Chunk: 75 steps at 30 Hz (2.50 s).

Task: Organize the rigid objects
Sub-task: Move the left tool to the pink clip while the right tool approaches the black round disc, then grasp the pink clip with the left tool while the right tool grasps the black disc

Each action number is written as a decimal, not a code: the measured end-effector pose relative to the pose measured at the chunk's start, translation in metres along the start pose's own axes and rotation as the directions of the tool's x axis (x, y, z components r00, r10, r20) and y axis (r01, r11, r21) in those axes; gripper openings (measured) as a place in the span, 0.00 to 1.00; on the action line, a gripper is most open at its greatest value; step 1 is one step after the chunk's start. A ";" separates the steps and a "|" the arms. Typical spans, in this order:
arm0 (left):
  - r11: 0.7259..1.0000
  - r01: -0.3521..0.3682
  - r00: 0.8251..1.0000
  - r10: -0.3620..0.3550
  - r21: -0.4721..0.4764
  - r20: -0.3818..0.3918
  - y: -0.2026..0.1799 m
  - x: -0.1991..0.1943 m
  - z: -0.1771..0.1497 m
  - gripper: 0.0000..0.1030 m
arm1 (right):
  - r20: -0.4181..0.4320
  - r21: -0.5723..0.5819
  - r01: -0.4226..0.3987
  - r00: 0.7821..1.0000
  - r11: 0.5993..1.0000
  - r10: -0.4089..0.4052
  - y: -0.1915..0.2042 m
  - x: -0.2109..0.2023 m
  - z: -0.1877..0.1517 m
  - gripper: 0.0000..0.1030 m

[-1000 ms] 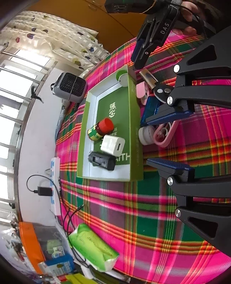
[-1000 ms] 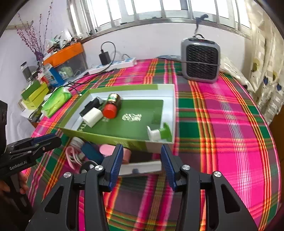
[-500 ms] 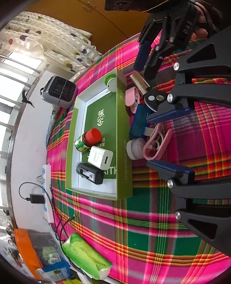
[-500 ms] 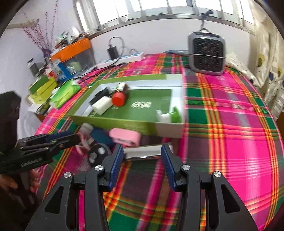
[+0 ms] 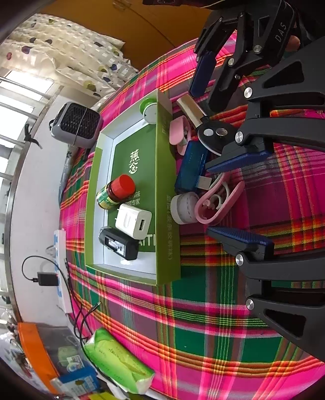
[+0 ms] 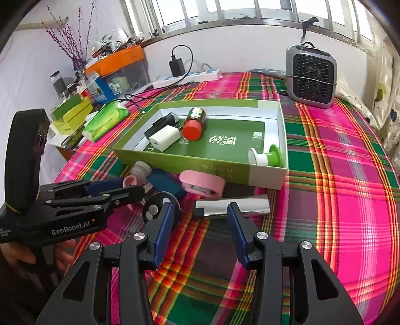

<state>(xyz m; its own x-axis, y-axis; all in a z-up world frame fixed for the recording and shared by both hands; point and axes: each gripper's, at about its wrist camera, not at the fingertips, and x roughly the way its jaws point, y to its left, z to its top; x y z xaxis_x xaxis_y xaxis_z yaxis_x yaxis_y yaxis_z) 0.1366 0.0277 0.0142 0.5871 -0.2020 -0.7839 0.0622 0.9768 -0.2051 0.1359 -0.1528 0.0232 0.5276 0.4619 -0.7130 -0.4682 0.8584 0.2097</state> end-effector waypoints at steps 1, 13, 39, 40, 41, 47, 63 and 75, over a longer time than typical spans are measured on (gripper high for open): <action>1.000 -0.001 1.000 0.001 0.000 0.000 0.001 0.000 0.000 0.42 | -0.002 -0.005 -0.003 1.000 1.000 0.003 0.001 0.000 0.000 0.44; 0.999 -0.045 0.999 0.045 -0.002 0.000 0.017 -0.009 -0.002 0.42 | -0.045 -0.057 -0.067 0.997 0.996 0.064 0.018 0.012 -0.002 0.44; 0.993 -0.119 0.993 0.119 0.018 0.016 0.019 0.001 0.001 0.42 | -0.084 -0.109 -0.042 0.996 0.993 0.033 0.033 0.030 0.001 0.45; 0.992 -0.126 0.992 0.126 0.023 0.021 0.020 0.002 0.001 0.42 | -0.083 -0.105 -0.042 0.996 0.994 0.033 0.032 0.030 0.001 0.45; 0.990 -0.136 0.990 0.135 0.027 0.027 0.020 0.002 0.001 0.42 | -0.083 -0.106 -0.039 0.996 0.994 0.030 0.032 0.030 0.001 0.45; 0.989 -0.145 0.989 0.144 0.032 0.026 0.021 0.003 0.002 0.41 | -0.085 -0.145 -0.010 0.996 0.989 -0.003 0.039 0.033 -0.001 0.45; 0.993 -0.116 0.993 0.116 0.022 0.029 0.023 0.000 0.000 0.21 | -0.076 -0.134 -0.001 0.997 0.991 -0.009 0.039 0.031 0.000 0.43; 0.994 -0.107 0.994 0.106 0.015 0.030 0.024 -0.002 0.000 0.21 | -0.067 -0.120 -0.010 0.998 0.993 0.002 0.039 0.030 -0.001 0.24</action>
<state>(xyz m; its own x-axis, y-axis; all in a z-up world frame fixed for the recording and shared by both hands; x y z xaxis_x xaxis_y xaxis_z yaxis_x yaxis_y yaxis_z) 0.1368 0.0517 0.0101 0.6145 -0.0947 -0.7832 0.0113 0.9937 -0.1113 0.1328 -0.1061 0.0098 0.4778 0.4473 -0.7561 -0.5550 0.8209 0.1350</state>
